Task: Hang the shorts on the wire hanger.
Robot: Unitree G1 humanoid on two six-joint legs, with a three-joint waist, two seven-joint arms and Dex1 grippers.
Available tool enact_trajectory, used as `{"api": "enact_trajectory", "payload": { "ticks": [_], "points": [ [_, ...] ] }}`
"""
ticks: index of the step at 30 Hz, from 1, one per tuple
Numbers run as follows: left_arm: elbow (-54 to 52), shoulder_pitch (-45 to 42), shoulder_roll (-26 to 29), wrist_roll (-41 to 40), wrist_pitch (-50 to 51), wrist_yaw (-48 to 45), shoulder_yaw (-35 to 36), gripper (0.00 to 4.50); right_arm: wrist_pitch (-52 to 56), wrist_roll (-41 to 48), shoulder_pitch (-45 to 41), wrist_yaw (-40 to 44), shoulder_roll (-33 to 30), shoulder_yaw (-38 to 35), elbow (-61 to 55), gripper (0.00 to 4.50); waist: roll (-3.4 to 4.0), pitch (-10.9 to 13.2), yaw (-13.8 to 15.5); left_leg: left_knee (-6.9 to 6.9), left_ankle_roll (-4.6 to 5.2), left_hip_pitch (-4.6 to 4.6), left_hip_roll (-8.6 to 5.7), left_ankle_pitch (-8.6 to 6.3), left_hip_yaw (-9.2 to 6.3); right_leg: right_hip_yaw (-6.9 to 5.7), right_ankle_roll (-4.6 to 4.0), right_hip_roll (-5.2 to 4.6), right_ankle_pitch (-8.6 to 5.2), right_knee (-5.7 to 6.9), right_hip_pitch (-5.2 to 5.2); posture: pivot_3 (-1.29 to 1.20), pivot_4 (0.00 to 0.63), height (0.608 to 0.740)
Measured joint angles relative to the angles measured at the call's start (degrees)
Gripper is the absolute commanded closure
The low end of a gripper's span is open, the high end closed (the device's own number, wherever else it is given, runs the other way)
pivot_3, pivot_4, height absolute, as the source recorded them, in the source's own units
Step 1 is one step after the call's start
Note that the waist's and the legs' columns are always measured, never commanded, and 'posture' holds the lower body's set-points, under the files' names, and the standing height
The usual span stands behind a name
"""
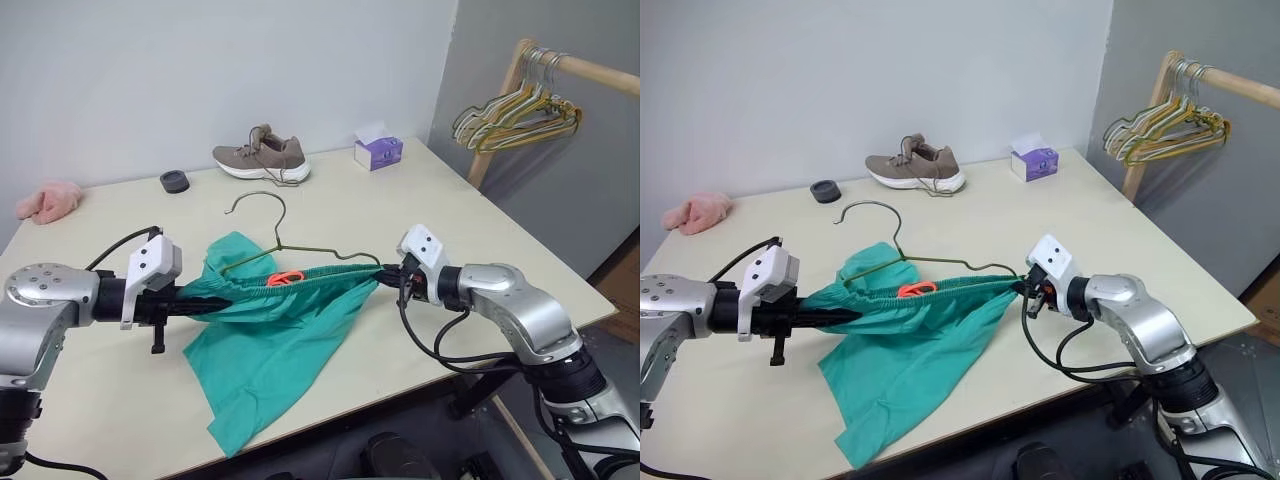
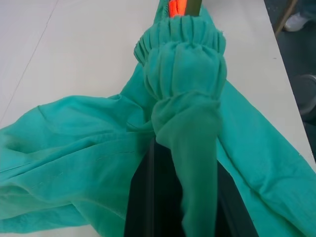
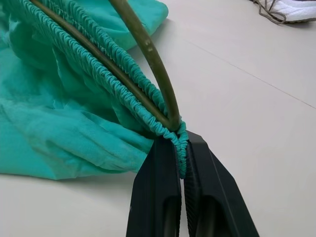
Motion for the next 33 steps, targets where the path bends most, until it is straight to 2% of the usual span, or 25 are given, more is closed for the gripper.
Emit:
{"api": "enact_trajectory", "payload": {
  "ticks": [19, 30, 33],
  "points": [
    [3.43, -2.04, 3.50, 5.29, -12.62, 0.97, -5.96, 4.50, -2.18, 1.31, 2.29, 5.09, -7.96, 1.63, -6.61, 4.48, 0.06, 0.04, 0.74, -0.02, 0.00, -0.01, 0.02, 0.00, 0.03, -0.01, 0.03, 0.00, -0.02, -0.10, 0.01, -0.31, 0.000, 0.740],
    [8.54, -6.86, 3.50, 14.56, -24.62, 7.84, -12.13, 4.50, -6.89, -0.09, 2.97, 6.23, -11.84, 4.36, -9.64, 4.48, 0.05, 0.05, 0.83, -0.03, 0.01, -0.03, 0.02, 0.00, 0.04, -0.01, 0.04, 0.00, -0.02, -0.14, 0.01, -0.31, 0.000, 0.740],
    [10.28, -7.65, 3.94, 17.94, -26.93, 9.87, -14.00, 4.50, -9.16, -1.19, 3.33, 7.55, -14.83, 5.77, -10.59, 4.48, 0.04, 0.05, 0.93, -0.03, 0.01, -0.03, 0.02, 0.00, 0.03, -0.03, 0.04, 0.00, -0.02, -0.16, 0.02, -0.31, 0.000, 0.740]
  ]
}}
